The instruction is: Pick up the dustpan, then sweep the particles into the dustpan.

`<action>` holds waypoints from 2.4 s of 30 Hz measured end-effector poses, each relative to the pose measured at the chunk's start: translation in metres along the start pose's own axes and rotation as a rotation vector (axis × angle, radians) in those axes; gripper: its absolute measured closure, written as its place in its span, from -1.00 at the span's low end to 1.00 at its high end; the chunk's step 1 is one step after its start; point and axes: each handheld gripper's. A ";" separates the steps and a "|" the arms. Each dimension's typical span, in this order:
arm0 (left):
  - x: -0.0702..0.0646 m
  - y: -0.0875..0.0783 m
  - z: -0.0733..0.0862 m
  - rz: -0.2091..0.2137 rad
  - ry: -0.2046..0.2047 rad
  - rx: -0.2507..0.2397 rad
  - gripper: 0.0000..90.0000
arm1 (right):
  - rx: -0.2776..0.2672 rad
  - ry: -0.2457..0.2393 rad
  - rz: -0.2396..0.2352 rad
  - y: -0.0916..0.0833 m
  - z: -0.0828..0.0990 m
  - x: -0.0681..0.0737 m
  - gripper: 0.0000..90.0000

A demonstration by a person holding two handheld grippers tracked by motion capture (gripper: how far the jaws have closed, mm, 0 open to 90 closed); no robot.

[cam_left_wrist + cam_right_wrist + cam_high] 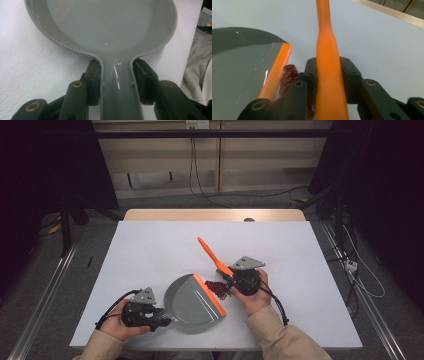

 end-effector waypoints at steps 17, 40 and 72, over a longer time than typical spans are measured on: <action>0.000 0.000 -0.001 -0.004 0.016 0.014 0.37 | 0.000 0.023 0.000 0.002 -0.001 0.015 0.55; -0.001 0.000 -0.004 -0.006 0.025 0.028 0.37 | -0.009 0.124 -0.034 0.008 -0.004 0.033 0.53; -0.004 0.004 -0.007 0.000 0.024 0.038 0.38 | -0.053 0.172 -0.064 0.012 -0.006 0.057 0.53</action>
Point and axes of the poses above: each handheld gripper's, and its own axes: y roughly forward along the jaws, z roughly out of its underside, x roughly to its left, and after that the axes turned 2 degrees about -y, right-handed
